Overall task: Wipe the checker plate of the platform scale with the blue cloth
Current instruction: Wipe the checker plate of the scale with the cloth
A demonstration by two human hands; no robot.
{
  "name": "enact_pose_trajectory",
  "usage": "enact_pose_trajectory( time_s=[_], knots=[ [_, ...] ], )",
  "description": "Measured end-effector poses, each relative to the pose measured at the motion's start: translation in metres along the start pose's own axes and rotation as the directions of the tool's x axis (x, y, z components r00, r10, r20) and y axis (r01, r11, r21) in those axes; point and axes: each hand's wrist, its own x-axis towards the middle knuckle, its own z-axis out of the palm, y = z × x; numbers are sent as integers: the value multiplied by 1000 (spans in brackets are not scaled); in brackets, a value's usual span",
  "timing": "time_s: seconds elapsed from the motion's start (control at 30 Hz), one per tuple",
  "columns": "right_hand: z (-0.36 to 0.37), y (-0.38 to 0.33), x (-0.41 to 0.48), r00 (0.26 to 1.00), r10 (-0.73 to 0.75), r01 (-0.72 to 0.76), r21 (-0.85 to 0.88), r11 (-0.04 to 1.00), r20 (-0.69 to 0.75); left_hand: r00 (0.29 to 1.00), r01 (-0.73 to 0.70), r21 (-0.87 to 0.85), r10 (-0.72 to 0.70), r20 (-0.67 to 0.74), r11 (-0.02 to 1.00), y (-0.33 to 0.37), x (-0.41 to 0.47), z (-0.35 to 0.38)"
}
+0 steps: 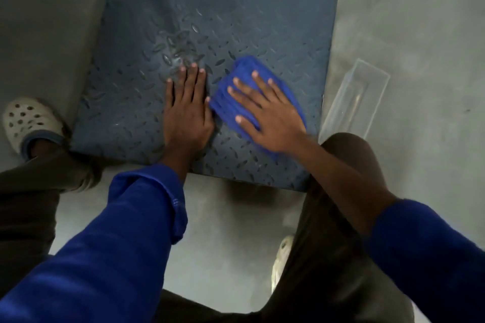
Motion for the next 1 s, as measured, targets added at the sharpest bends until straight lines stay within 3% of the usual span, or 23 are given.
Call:
enact_pose_trajectory(
  time_s=[0.07, 0.1, 0.17, 0.23, 0.3, 0.33, 0.4, 0.5, 0.53, 0.6, 0.67, 0.7, 0.87, 1.0],
  knots=[
    [-3, 11, -8, 989, -142, 141, 10, 990, 38, 1000, 1, -8, -1, -22, 1000, 0, 0, -1],
    [-6, 24, 1, 990, -134, 134, 9, 991, 35, 1000, 2, -7, -3, -27, 1000, 1, -1, -2],
    [-10, 53, 29, 1000, 26, -26, -9, 1000, -14, 1000, 4, -6, -4, -28, 1000, 2, -1, -4],
    [-13, 69, 50, 957, 283, -280, 46, 959, -71, 999, 5, 0, -5, -33, 1000, 2, 0, -6],
    [-8, 42, 48, 923, 376, -371, 74, 926, -76, 1000, 7, 10, -6, -28, 1000, 3, 0, -5],
    [-5, 18, 36, 945, 321, -317, 58, 947, -58, 1000, 7, 9, -6, -26, 1000, 3, 0, -4],
    [1, -20, -5, 997, 71, -71, 15, 997, -1, 999, 1, -11, -2, -34, 1000, 1, -1, -3],
    [-2, 3, -14, 981, -191, 192, -5, 981, 42, 999, 3, -8, -3, -50, 1000, 3, -3, -5],
    [-4, 22, -1, 985, -165, 165, -3, 986, 42, 999, 8, -5, -8, -49, 1000, 5, -2, -7],
    [-10, 54, 25, 998, 67, -67, 6, 998, -19, 999, 18, -16, -18, -46, 1000, 7, -2, -9],
    [-8, 50, 27, 937, 339, -337, 36, 941, -80, 999, 7, -35, -8, -42, 999, 4, -12, -7],
    [-6, 34, 20, 920, 379, -378, 34, 925, -97, 999, -8, -37, 7, -42, 999, 1, -21, -6],
    [11, -76, -56, 983, 183, -181, 67, 981, -22, 1000, -21, 9, 21, -21, 1000, -16, -63, -6],
    [10, -44, -37, 994, 96, -94, 35, 995, -53, 1000, 29, 6, -29, -2, 1000, -17, -68, -8]
  ],
)
